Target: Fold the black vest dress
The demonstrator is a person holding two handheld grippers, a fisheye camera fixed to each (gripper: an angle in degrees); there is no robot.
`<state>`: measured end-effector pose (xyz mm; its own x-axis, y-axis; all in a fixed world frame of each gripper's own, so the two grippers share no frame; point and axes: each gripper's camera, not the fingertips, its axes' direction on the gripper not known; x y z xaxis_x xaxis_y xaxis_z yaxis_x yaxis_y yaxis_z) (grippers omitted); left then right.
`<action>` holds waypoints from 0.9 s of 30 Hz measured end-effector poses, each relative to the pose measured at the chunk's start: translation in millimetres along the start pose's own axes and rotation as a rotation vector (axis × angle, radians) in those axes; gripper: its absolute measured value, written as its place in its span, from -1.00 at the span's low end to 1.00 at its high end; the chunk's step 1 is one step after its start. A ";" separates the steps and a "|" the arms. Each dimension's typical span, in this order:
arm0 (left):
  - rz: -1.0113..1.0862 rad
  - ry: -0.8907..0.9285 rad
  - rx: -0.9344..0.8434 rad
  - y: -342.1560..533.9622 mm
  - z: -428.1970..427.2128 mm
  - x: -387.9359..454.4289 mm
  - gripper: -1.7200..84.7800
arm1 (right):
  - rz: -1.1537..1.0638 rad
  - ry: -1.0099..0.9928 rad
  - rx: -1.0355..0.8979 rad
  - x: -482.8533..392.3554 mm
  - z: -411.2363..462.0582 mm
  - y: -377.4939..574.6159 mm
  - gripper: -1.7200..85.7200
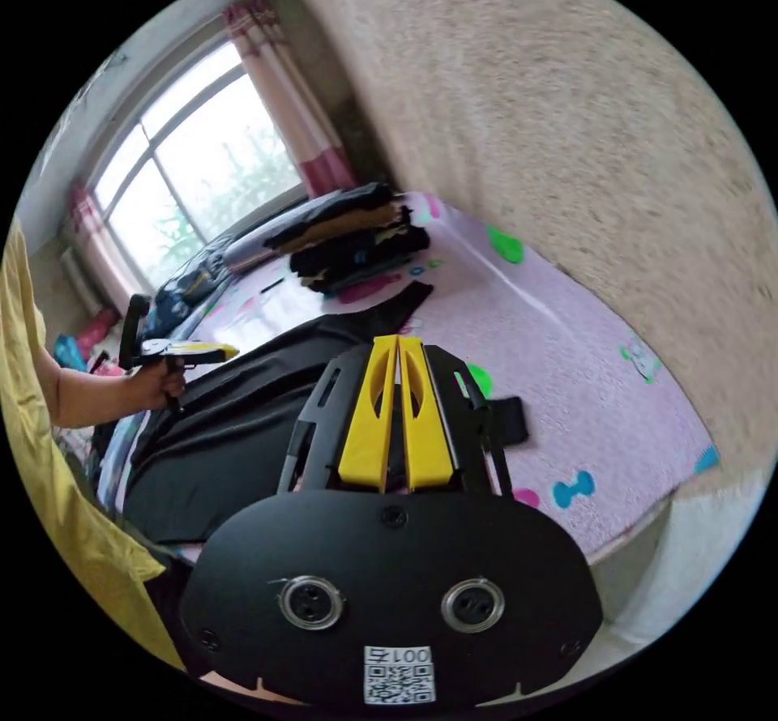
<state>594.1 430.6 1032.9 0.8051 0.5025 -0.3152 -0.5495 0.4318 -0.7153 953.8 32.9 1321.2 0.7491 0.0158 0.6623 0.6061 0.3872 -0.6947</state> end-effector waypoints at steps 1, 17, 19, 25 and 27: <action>-0.069 -0.037 -0.030 31.6 -23.8 -16.1 -1.00 | -0.028 -0.028 -0.014 -7.7 7.0 -6.2 -0.96; -0.586 -0.589 -0.236 331.9 -295.6 -291.2 -0.84 | -0.904 -0.885 -0.363 -409.7 254.2 -99.4 -0.94; -0.538 -0.578 -0.217 352.0 -311.7 -319.5 -0.81 | -1.017 -0.914 -0.403 -475.2 283.1 -96.5 -0.93; -0.230 -0.427 -0.343 393.2 -325.8 -419.0 -0.78 | -1.313 -0.846 -0.618 -630.8 393.9 -87.4 -0.83; -0.166 -0.373 -0.345 401.9 -330.8 -446.0 -0.78 | -1.314 -0.790 -0.737 -661.9 439.7 -88.8 -0.81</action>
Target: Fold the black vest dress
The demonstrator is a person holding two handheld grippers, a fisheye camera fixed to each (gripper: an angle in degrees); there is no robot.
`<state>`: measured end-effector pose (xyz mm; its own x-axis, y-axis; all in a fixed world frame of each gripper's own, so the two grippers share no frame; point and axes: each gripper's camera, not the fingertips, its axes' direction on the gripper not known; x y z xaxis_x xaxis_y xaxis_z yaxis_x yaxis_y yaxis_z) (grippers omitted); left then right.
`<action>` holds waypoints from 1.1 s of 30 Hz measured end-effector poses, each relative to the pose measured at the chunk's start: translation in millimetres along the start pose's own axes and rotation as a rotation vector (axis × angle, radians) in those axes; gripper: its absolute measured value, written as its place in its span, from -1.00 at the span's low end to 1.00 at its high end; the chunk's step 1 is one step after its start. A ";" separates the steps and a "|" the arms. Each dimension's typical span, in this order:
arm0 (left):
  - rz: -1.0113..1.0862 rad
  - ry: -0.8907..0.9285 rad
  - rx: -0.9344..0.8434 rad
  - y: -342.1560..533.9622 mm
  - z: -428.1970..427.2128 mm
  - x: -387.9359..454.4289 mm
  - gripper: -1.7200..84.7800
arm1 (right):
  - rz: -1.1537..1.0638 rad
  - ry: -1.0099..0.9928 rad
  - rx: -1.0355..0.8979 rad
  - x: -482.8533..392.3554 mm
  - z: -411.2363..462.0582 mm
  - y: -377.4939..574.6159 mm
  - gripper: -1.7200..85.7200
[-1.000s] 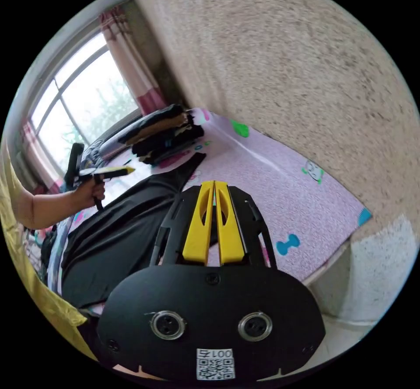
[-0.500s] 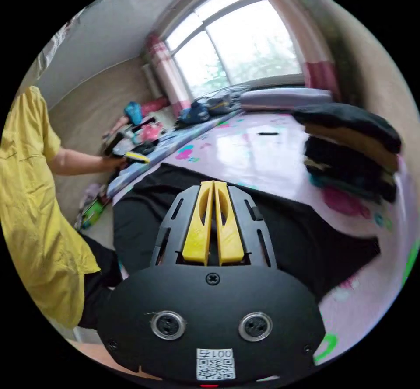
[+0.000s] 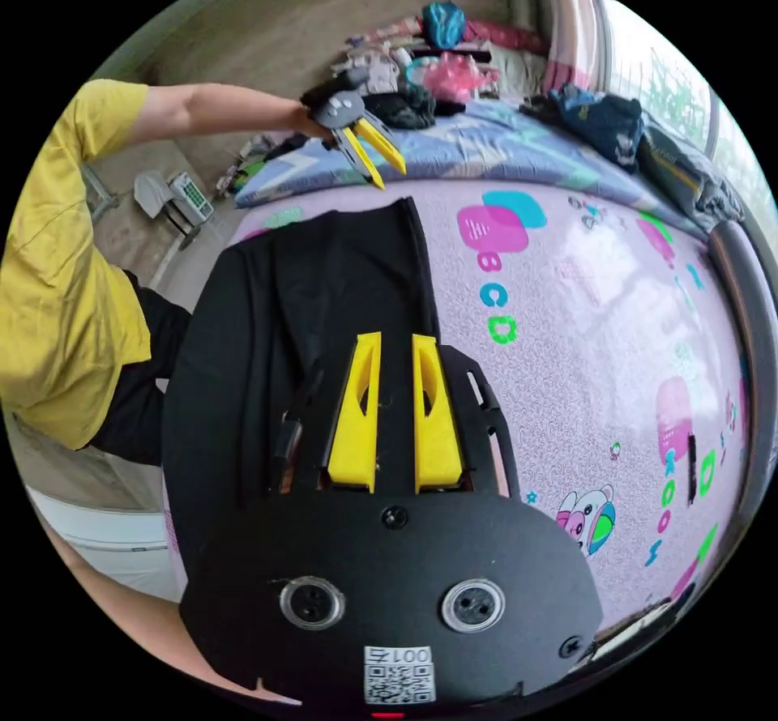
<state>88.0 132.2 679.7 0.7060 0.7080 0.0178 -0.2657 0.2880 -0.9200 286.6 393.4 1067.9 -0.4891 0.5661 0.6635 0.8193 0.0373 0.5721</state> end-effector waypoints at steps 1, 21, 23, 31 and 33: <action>0.041 0.033 0.009 1.8 2.6 -17.1 -0.78 | 0.014 -0.014 -0.018 7.6 6.1 -7.1 -0.80; 0.253 0.310 0.036 46.8 20.7 -144.4 -0.82 | 0.152 -0.133 -0.334 87.3 122.0 -132.7 -0.76; 0.273 0.330 0.025 49.7 21.0 -148.6 -0.82 | 0.160 -0.140 -0.332 89.4 124.2 -137.4 -0.76; 0.404 0.268 0.007 62.2 13.6 -136.6 -0.98 | 0.099 -0.080 -0.359 72.5 135.2 -152.4 -0.91; 0.409 0.243 0.021 62.0 4.9 -139.7 -0.99 | 0.066 -0.041 -0.379 66.4 135.6 -157.9 -0.93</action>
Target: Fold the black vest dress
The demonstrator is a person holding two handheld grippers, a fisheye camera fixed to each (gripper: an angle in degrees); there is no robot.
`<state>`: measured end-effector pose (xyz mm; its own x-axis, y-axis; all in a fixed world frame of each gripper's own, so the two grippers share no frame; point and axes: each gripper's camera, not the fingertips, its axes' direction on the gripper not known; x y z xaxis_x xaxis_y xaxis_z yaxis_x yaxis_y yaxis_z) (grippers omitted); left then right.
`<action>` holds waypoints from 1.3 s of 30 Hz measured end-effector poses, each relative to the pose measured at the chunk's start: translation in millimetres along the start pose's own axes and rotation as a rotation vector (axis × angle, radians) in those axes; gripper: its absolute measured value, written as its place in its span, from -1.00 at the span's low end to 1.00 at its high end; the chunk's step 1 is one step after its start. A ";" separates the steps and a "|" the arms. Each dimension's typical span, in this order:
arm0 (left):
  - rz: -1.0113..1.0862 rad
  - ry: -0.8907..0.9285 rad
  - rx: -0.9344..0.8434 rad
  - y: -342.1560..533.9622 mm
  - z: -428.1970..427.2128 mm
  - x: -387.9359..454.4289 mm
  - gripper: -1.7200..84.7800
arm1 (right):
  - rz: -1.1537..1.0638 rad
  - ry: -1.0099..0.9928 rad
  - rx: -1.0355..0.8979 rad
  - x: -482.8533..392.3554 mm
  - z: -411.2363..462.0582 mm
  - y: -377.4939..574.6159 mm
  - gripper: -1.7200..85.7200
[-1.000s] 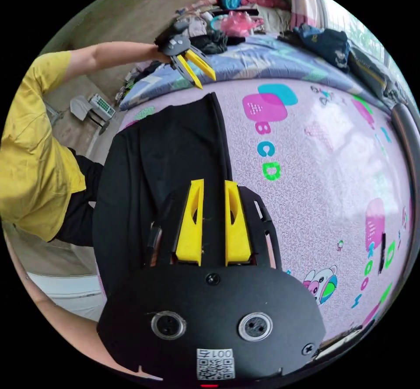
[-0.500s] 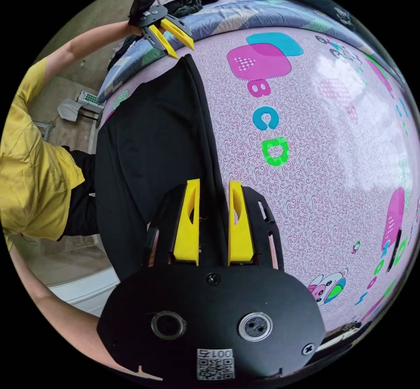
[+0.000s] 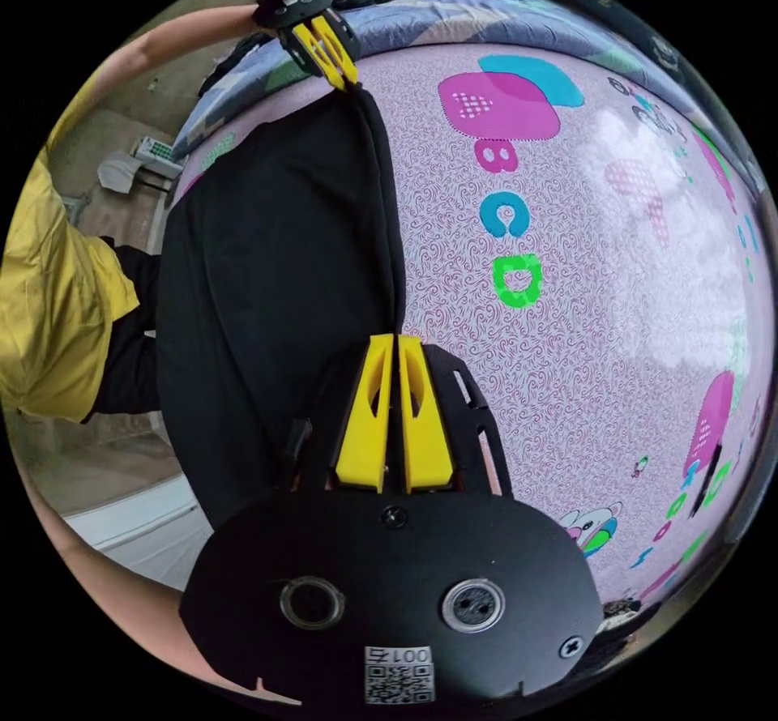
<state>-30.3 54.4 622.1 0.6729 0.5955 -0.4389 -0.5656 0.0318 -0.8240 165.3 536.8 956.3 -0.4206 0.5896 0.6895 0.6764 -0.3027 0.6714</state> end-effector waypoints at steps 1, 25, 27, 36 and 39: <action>-0.006 -0.028 0.011 -0.1 -8.5 -3.4 -0.99 | 0.001 0.018 -0.001 -0.5 -1.3 -1.1 -0.93; -0.277 -0.271 -0.103 -44.4 -45.0 -92.6 -0.98 | 0.433 0.353 0.210 35.3 -44.8 29.4 -0.96; -0.354 -0.268 -0.082 -41.1 -42.0 -95.5 -0.98 | 0.597 0.354 0.335 39.2 -58.2 53.6 -0.96; -0.791 -0.239 0.131 0.0 -38.3 -101.1 -0.99 | 0.680 0.221 0.875 -17.7 -118.1 182.8 -0.96; -0.885 -0.218 0.188 13.7 -41.0 -101.9 -1.00 | 0.714 0.187 0.984 -56.9 -124.0 233.8 -0.96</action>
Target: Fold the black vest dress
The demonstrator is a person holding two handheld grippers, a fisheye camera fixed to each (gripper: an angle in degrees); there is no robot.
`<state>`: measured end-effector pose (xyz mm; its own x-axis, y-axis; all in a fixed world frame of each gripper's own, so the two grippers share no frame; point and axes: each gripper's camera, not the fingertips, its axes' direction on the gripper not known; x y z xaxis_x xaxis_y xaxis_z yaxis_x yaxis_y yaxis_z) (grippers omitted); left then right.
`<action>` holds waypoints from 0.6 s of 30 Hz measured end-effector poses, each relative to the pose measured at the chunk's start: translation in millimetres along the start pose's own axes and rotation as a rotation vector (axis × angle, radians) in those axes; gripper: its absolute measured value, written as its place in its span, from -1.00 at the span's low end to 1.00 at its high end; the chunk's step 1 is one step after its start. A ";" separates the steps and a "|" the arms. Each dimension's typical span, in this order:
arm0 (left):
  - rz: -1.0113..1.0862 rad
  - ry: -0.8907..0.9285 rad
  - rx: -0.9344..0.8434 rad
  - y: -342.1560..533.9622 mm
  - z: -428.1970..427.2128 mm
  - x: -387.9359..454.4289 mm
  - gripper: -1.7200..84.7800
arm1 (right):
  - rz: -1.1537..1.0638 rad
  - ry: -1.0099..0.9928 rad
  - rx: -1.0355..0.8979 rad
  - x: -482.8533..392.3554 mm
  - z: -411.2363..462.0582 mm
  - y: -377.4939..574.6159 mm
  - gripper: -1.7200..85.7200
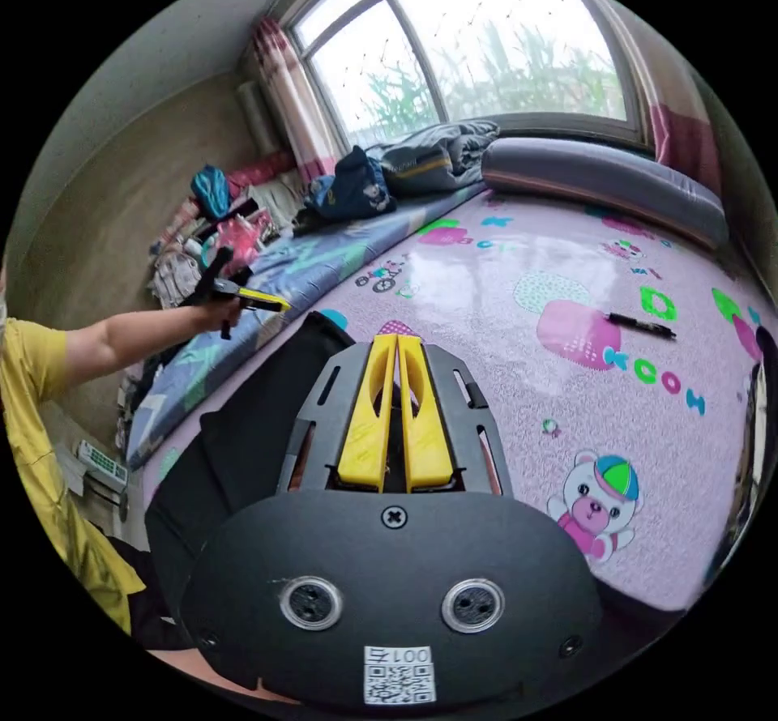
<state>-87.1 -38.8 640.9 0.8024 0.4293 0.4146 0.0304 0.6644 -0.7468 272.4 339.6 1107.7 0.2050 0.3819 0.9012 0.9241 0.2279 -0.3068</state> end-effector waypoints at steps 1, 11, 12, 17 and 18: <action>-0.031 -0.005 0.033 3.2 -4.9 -1.4 -1.00 | 0.026 -0.002 0.020 1.2 -12.6 8.5 -0.96; 0.240 0.016 0.113 47.7 -32.0 99.0 -0.99 | 0.509 0.411 0.089 45.0 -265.7 184.5 -0.96; 0.264 0.027 0.115 49.9 -32.3 109.8 -0.99 | 0.564 0.479 0.114 51.4 -297.8 200.0 -0.96; 0.502 0.126 0.135 44.7 -26.7 234.5 -0.99 | 0.596 0.612 0.085 77.6 -387.1 226.5 -0.96; 0.525 0.143 0.137 41.7 -25.5 250.7 -0.99 | 0.572 0.614 0.065 85.8 -402.5 226.4 -0.96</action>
<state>130.5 80.9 700.5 0.7619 0.6431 -0.0766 -0.4652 0.4612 -0.7556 628.9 63.5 1238.8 0.7923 -0.0967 0.6024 0.6081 0.2060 -0.7667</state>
